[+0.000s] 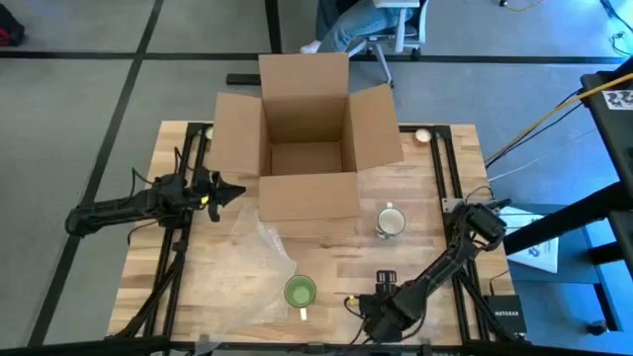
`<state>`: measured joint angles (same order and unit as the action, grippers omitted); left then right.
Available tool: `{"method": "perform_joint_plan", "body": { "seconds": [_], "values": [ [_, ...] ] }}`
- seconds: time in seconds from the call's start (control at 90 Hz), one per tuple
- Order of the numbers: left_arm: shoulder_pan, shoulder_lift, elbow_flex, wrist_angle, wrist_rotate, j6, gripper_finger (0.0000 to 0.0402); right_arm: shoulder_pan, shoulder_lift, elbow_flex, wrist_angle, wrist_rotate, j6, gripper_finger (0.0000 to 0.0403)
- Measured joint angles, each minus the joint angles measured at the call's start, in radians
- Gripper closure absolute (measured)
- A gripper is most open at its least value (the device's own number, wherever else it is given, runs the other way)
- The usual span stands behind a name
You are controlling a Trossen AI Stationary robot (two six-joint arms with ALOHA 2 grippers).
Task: Wrap mug
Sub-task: Wrap the blue mug with the right transparent bubble wrap
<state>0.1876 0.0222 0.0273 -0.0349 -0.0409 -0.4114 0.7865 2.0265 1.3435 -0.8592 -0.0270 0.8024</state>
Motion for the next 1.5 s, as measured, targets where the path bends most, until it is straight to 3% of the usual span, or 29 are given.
{"method": "perform_joint_plan", "body": {
  "seconds": [0.211,0.422,0.811,0.956,1.278,1.5],
  "values": [
    [0.0,0.0,0.0,0.0,0.005,0.0,0.0402,-0.029,0.0,-0.022,0.03,-0.076,-0.027,0.0302],
    [0.0,0.0,0.0,0.0,0.005,0.004,0.0402,-0.028,0.002,-0.016,0.041,-0.095,-0.037,0.0395],
    [0.0,0.0,0.0,-0.001,0.005,0.0,0.0402,-0.027,0.011,0.155,0.023,-0.124,-0.141,0.04],
    [0.0,0.0,0.0,-0.001,0.006,0.0,0.0402,-0.027,0.011,0.216,-0.078,-0.117,-0.148,0.0402],
    [0.0,0.0,0.0,-0.001,0.008,-0.001,0.0402,-0.027,0.002,0.311,-0.42,0.039,-0.127,0.0402],
    [0.0,0.0,0.0,-0.001,0.008,-0.001,0.0402,-0.028,-0.106,0.314,-0.474,0.196,-0.01,0.0403]
  ]
}}
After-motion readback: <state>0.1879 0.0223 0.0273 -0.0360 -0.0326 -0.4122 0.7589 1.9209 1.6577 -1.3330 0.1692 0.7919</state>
